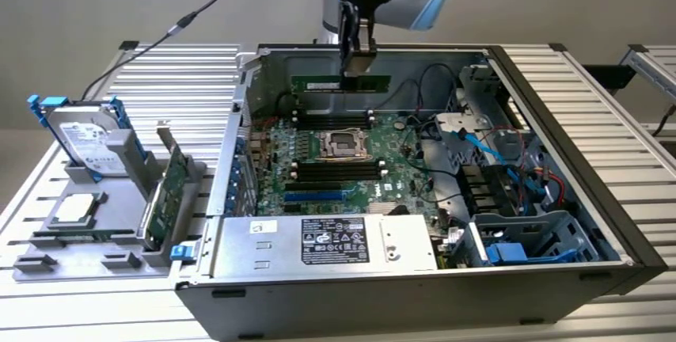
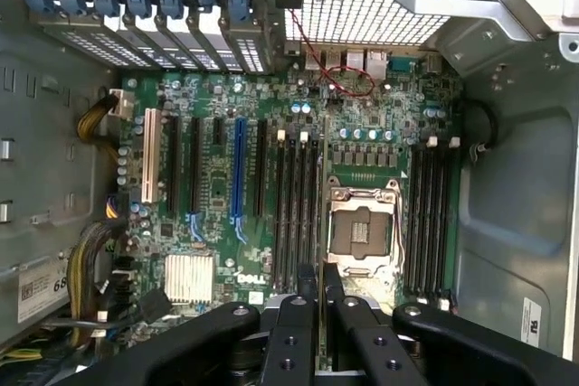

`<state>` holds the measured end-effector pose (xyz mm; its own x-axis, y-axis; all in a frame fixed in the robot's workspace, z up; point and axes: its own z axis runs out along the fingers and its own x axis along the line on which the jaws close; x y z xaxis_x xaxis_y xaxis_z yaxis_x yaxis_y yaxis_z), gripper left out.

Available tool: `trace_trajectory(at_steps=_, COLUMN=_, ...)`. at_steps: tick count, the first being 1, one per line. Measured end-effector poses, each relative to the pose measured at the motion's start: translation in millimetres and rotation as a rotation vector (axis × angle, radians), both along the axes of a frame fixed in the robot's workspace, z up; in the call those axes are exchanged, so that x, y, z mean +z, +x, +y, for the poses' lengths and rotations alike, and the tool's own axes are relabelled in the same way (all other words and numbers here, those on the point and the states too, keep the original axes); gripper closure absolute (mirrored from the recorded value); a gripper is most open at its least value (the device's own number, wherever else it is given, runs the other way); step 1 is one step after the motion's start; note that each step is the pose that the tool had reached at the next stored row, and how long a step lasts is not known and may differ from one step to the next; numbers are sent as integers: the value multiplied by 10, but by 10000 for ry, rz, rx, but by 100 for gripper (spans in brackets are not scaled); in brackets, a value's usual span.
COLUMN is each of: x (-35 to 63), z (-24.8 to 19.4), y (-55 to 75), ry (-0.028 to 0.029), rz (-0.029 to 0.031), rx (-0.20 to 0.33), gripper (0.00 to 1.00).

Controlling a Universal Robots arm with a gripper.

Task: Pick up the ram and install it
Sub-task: 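Pick up the ram and move it above insertion slot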

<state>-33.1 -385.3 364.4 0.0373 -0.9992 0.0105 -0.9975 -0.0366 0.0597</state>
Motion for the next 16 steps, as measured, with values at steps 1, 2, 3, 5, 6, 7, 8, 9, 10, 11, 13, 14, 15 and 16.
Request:
trace_trajectory(at_steps=1, x=-18, z=0, y=0, ry=-3, rz=0, rx=-5, gripper=86)
trace_trajectory(at_steps=2, x=-37, z=0, y=1, ry=-5, rz=-1, rx=-11, gripper=86)
trace_trajectory(at_steps=3, x=-55, z=0, y=3, ry=-7, rz=-1, rx=-18, gripper=86)
trace_trajectory(at_steps=5, x=-92, z=0, y=7, ry=-10, rz=-1, rx=-39, gripper=86)
trace_trajectory(at_steps=6, x=-110, z=0, y=10, ry=-11, rz=-1, rx=-51, gripper=86)
trace_trajectory(at_steps=7, x=-129, z=0, y=12, ry=-11, rz=-1, rx=-62, gripper=86)
trace_trajectory(at_steps=8, x=-147, z=0, y=13, ry=-11, rz=-1, rx=-74, gripper=86)
trace_trajectory(at_steps=9, x=-164, z=0, y=14, ry=-14, rz=0, rx=-84, gripper=86)
trace_trajectory(at_steps=10, x=-183, z=0, y=14, ry=-15, rz=0, rx=-96, gripper=86)
trace_trajectory(at_steps=11, x=-200, z=0, y=14, ry=-17, rz=0, rx=-107, gripper=86)
trace_trajectory(at_steps=13, x=-237, z=0, y=15, ry=-18, rz=-1, rx=-135, gripper=86)
trace_trajectory(at_steps=14, x=-256, z=0, y=15, ry=-19, rz=-2, rx=-150, gripper=86)
trace_trajectory(at_steps=15, x=-273, z=0, y=15, ry=-21, rz=-1, rx=-162, gripper=86)
trace_trajectory(at_steps=16, x=-292, z=0, y=15, ry=-23, rz=-1, rx=-177, gripper=86)
